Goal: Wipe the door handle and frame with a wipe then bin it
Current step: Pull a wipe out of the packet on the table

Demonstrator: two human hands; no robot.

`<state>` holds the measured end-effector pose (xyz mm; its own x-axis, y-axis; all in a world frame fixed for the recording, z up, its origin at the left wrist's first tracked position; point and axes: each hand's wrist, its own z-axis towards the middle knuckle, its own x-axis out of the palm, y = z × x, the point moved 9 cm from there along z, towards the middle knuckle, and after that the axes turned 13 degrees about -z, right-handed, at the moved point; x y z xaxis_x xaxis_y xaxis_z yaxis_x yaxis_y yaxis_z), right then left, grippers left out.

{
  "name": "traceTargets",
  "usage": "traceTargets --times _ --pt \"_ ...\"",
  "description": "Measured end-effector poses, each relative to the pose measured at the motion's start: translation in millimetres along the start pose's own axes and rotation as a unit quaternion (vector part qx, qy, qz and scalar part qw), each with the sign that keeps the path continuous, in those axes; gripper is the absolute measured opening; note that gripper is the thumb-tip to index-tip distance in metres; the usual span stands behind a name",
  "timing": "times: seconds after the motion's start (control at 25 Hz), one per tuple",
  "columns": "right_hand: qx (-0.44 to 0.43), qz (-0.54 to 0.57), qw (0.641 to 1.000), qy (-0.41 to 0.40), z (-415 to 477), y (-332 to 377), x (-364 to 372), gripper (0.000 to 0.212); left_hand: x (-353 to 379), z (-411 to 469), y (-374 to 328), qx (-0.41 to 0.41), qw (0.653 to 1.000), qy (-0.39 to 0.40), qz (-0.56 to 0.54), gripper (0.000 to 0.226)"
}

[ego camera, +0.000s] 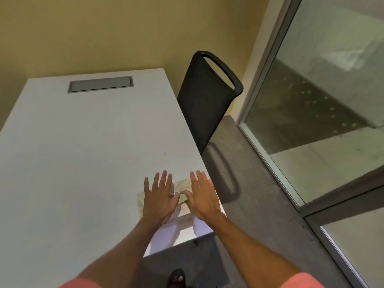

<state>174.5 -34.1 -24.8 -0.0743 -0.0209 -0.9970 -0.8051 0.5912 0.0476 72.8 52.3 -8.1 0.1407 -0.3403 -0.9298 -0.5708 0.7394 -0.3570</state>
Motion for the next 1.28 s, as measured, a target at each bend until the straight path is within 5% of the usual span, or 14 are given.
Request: traceTargets --times 0.44,0.56,1.28 --pt "-0.123 0.024 0.992 -0.022 2.5 62.1 -1.1 0.018 51.8 -25.0 62.0 -0.052 0.998 0.033 -0.011 0.081" --pt "-0.086 0.049 0.995 0.008 14.2 60.1 2.6 0.012 54.3 -23.4 63.7 -0.051 0.998 0.035 -0.006 0.079" --pt "-0.239 -0.147 0.959 0.038 20.2 89.2 15.2 0.012 49.0 -24.8 56.3 -0.038 0.999 -0.005 -0.015 0.078"
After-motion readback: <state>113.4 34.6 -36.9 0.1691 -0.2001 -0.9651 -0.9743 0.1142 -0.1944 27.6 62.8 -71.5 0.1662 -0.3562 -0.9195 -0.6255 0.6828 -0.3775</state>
